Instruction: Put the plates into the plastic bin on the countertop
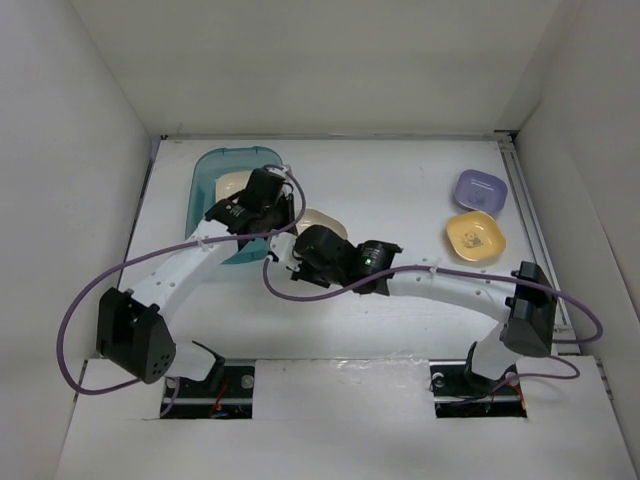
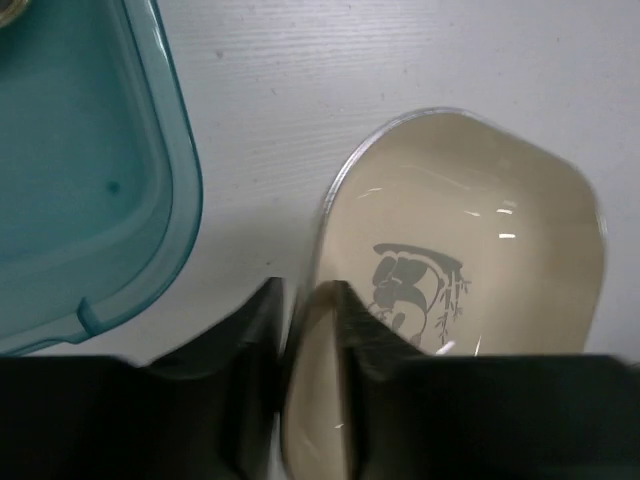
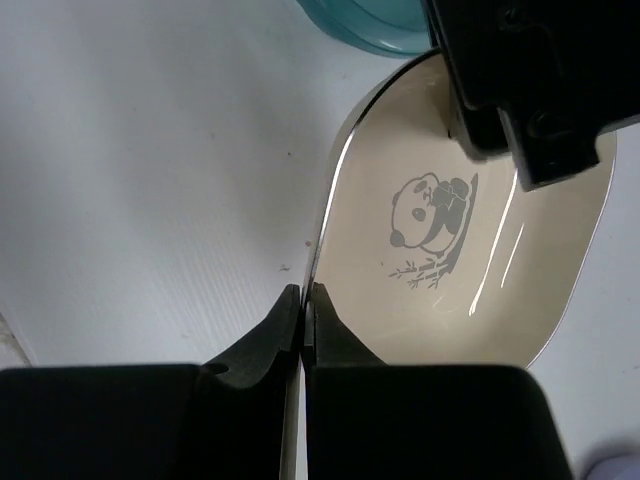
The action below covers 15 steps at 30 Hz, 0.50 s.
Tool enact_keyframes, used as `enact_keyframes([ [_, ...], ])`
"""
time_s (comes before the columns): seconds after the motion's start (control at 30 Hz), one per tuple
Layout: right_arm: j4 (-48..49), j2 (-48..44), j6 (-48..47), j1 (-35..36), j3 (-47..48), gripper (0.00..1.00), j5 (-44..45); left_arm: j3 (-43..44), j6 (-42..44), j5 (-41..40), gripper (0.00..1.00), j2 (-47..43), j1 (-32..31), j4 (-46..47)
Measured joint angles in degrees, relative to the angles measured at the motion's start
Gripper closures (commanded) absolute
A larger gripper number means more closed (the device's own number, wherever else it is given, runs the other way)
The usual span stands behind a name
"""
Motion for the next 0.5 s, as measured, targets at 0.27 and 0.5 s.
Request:
enact_keyframes([
  [0.27,-1.2,-0.7,0.3,0.5,-0.2,0.41,4.0,0.8,-1.4,-0.6,1.00,-0.5,0.1,1.1],
  [0.5,2.3,-7.8,1.4,0.5,-5.4,0.00,9.5,3.4,-7.0,-9.4,1.00,-1.3,6.1,0.9],
])
